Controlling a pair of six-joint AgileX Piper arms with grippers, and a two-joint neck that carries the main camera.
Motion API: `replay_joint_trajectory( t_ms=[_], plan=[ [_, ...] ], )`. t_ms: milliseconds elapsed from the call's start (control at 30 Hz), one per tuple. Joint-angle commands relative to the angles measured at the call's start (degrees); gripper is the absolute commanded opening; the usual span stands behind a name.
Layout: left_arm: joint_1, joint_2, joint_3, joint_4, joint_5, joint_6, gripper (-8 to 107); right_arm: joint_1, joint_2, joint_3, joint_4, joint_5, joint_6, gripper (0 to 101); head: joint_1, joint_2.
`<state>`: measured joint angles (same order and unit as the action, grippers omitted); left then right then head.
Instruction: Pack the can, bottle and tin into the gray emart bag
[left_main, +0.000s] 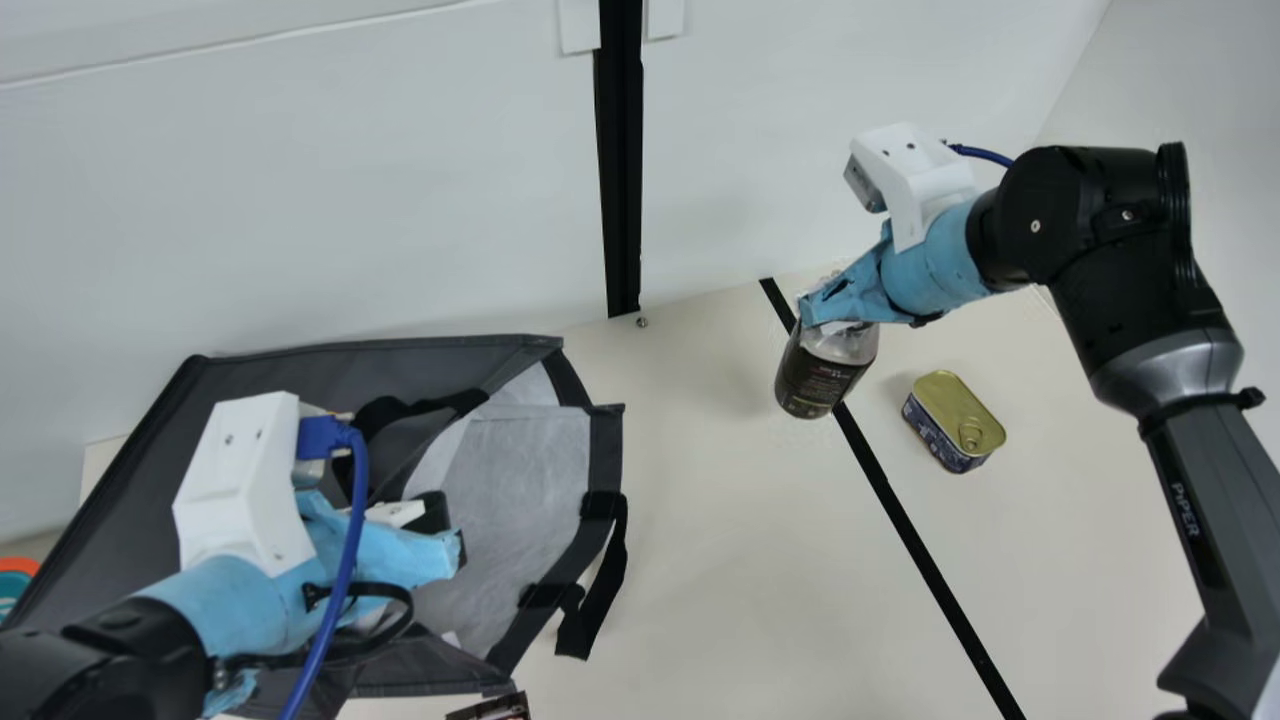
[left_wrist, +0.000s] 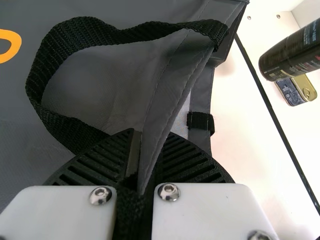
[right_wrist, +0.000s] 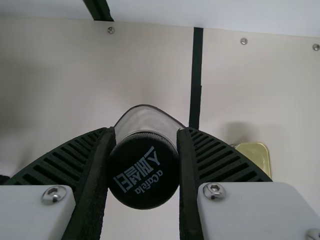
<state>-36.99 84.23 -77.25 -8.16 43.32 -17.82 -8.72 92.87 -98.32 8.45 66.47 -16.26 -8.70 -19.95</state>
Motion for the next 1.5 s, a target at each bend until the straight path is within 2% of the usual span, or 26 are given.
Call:
replay_joint_trajectory(
  t_ms=[0,700,1467],
  plan=[
    [0.0,0.0,0.0,0.0,0.0,0.0,10,0.4,-0.5,0.7,0.0,-0.1,-0.2,0,-1.3,0.0],
    [0.0,0.0,0.0,0.0,0.0,0.0,10,3.1,-5.9,5.3,1.3,0.6,-2.0,0,-1.3,0.0],
    [0.0,0.0,0.0,0.0,0.0,0.0,10,5.2,-11.0,8.6,5.4,2.7,-6.9,0,-1.3,0.0]
  ],
)
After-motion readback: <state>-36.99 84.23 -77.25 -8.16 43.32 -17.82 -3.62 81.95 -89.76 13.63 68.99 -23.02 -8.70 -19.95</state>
